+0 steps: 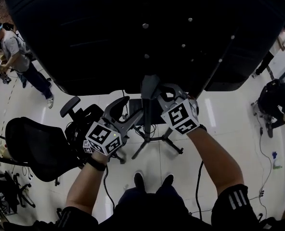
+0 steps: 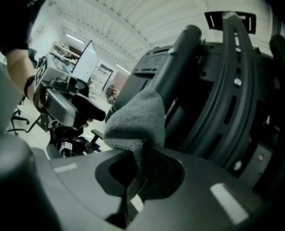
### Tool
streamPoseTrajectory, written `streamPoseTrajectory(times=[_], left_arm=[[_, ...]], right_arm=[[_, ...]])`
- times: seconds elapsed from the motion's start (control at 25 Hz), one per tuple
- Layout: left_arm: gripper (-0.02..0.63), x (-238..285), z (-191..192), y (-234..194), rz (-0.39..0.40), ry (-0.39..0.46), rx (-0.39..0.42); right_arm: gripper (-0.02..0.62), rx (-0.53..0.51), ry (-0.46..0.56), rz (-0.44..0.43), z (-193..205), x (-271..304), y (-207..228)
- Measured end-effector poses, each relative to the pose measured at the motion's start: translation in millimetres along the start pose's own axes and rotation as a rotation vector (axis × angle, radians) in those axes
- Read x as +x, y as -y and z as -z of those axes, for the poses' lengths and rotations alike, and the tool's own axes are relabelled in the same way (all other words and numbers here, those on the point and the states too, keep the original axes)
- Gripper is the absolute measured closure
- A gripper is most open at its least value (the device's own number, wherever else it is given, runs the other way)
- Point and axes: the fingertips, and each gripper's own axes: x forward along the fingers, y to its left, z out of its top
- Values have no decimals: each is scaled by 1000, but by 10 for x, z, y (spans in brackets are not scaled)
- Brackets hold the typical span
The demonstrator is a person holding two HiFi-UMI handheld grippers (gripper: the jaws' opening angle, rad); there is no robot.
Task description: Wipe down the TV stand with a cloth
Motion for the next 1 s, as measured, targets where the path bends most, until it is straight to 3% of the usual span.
streamPoseTrajectory(times=[1.0], left_arm=[[285,3,3171,-380,-36,-351,-251]], right_arm=[[583,220,-290,-245,2842,958,-2080]])
